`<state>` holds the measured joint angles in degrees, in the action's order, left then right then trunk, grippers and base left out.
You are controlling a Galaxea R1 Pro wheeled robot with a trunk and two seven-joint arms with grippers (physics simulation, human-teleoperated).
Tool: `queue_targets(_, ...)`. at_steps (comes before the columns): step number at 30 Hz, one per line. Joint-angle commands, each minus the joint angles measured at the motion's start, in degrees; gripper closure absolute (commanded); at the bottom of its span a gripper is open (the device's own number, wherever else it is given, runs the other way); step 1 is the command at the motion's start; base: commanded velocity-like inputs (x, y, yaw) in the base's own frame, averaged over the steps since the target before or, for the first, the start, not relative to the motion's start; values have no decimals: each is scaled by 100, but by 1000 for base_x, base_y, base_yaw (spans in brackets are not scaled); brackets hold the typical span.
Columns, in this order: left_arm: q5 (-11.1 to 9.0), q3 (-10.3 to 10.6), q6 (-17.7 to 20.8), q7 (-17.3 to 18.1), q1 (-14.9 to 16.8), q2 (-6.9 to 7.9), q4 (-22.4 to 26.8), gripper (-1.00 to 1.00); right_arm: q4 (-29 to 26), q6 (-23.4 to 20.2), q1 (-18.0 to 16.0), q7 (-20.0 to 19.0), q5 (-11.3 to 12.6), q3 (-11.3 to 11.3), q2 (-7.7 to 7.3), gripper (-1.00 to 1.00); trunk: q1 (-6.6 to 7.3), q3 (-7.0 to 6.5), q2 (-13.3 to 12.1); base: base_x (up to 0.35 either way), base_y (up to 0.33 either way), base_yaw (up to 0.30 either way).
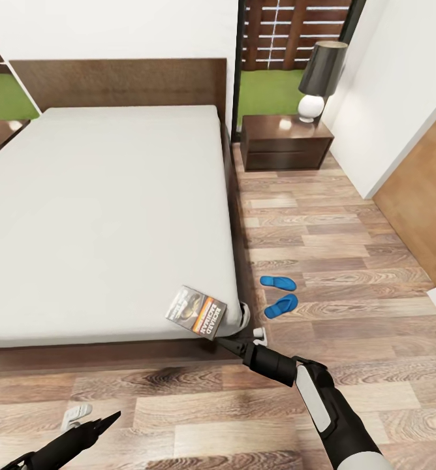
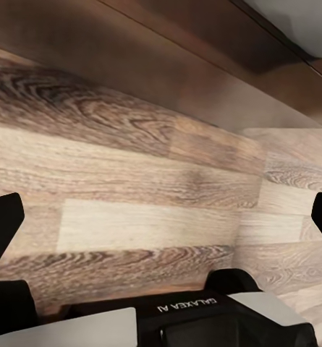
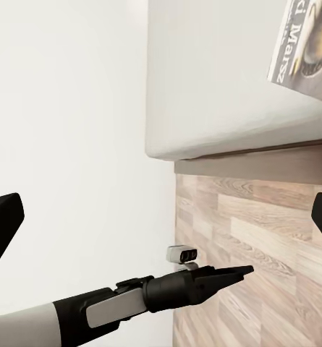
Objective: In the bedroom, move the book from the bed onto either nightstand, and place the two sandals side by side next to the bed.
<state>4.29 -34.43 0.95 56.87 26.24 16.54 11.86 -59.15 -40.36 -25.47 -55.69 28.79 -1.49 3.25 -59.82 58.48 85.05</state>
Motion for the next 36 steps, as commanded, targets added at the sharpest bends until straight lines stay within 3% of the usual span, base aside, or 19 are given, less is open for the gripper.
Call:
queue_targets(1,45,-46,10,26,4,-1,0,-100,0,-39,-2,4,31,0,0,-100,-22,22,43,0,0,0)
queue_targets(36,45,-46,10,26,4,-1,0,-100,0,-59,-2,-4,32,0,0,-100,-791,650,1447,0,0,0)
